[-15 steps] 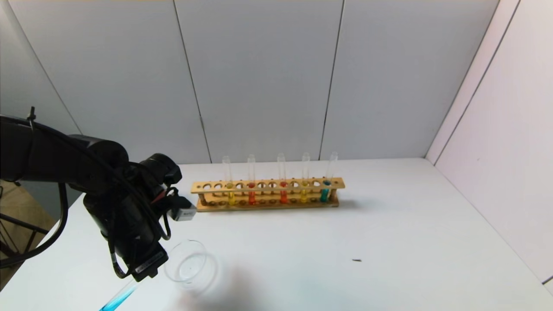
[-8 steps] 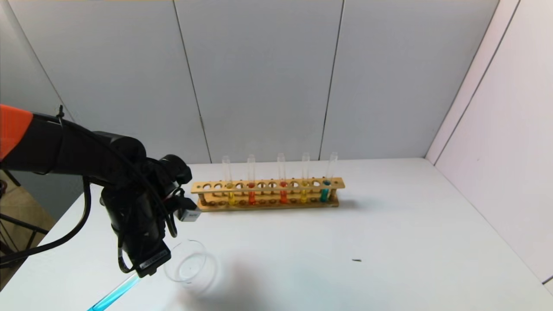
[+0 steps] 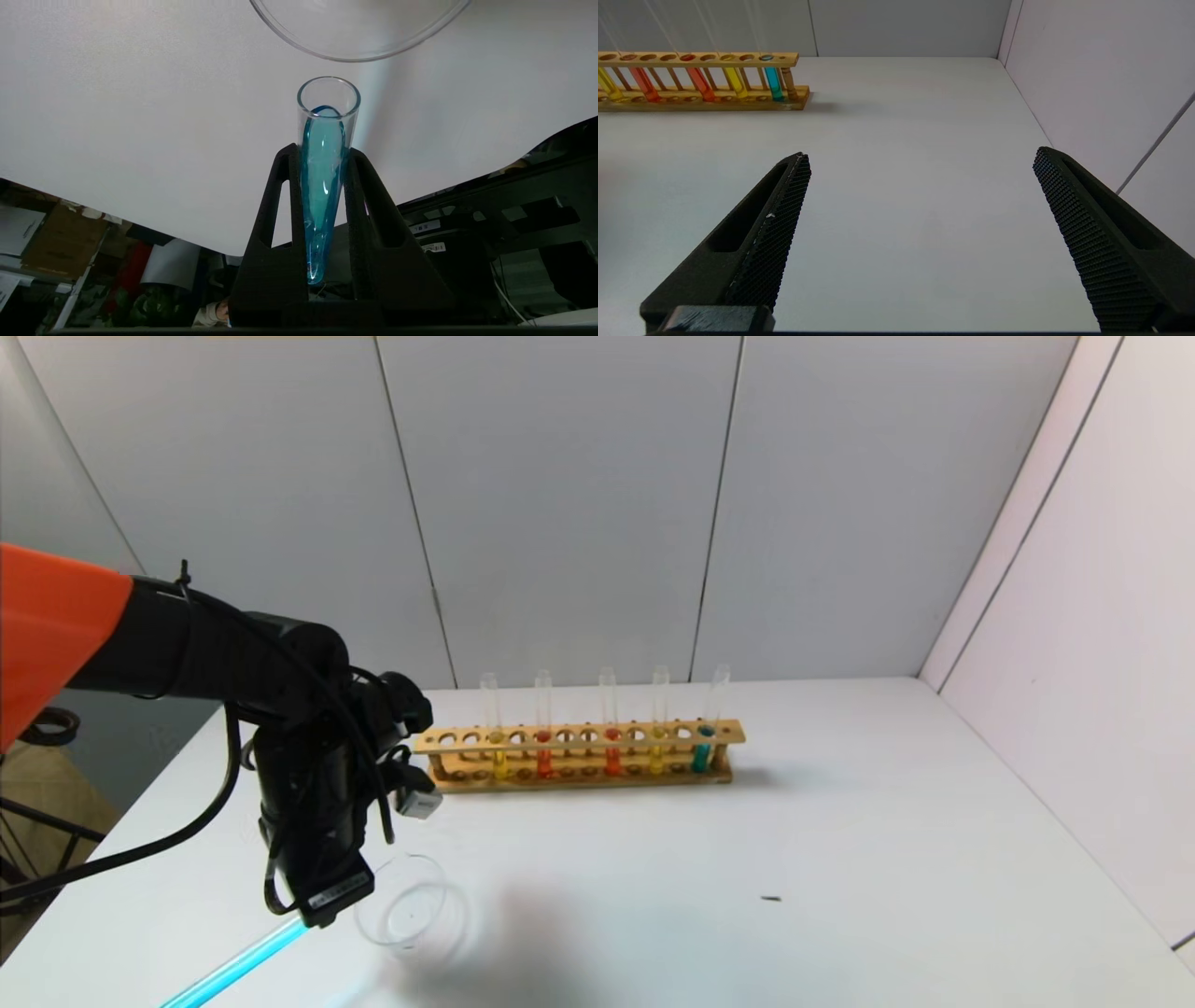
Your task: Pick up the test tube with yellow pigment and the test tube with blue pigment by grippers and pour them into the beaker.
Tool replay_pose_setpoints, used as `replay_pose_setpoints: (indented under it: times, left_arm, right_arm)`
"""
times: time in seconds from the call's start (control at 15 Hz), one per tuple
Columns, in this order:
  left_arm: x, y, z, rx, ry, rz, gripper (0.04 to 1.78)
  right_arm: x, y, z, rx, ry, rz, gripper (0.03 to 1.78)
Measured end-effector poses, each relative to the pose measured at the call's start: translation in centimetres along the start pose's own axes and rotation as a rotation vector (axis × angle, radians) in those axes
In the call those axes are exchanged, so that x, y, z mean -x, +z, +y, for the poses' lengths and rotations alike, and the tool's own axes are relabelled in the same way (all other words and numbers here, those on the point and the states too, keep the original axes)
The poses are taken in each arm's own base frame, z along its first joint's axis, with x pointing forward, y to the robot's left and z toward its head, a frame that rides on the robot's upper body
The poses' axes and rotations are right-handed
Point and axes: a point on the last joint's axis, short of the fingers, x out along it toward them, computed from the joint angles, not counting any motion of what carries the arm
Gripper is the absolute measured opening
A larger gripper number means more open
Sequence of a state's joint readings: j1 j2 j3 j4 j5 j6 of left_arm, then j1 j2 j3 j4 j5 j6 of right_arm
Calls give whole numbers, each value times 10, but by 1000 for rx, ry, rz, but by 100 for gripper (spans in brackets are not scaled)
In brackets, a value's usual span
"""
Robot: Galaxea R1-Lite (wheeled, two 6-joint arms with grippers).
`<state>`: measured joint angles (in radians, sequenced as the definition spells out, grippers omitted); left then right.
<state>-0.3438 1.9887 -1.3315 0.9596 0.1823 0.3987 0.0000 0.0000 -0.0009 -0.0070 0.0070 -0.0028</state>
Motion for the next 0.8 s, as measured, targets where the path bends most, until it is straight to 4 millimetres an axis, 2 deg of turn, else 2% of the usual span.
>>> replay_pose_setpoints:
  times: [0.4,0.8]
  left_arm:
    - [-2,15,-1,-29,1,31,30]
    - [2,19,0,-40,-7,54,30]
  right_arm:
    - [0,0,0,0,0,0,174]
    - [0,0,0,0,0,-1,174]
